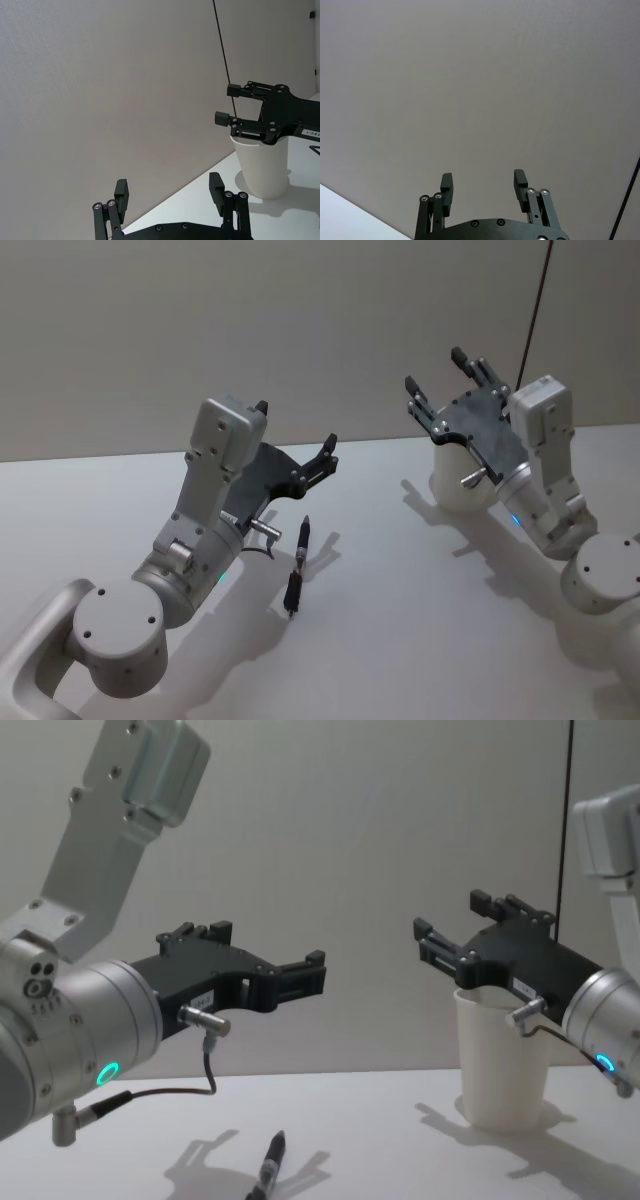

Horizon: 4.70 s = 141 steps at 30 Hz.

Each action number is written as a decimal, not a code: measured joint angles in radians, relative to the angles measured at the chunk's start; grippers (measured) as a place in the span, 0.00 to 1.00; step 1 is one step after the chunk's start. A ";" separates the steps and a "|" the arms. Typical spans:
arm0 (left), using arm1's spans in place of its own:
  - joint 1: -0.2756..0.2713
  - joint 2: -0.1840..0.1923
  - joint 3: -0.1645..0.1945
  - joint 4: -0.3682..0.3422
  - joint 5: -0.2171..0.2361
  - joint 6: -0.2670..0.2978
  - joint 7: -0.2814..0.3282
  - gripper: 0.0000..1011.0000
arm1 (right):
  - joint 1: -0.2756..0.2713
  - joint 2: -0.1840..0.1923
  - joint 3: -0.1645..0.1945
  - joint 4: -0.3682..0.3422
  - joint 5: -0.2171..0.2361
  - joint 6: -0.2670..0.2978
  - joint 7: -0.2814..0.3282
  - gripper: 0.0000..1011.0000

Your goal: Place the pen into the pen holder.

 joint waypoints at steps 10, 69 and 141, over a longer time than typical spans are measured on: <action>0.000 0.000 0.000 0.000 0.000 0.000 0.000 0.99 | 0.001 0.000 0.000 0.002 -0.001 -0.001 0.001 0.97; 0.000 0.000 0.000 0.000 0.000 0.000 0.000 0.99 | -0.374 0.177 0.038 -0.587 0.266 0.418 -0.097 0.99; 0.106 0.100 -0.035 -0.166 -0.174 0.218 -0.056 0.99 | -0.505 0.245 0.053 -0.767 0.346 0.570 -0.150 0.99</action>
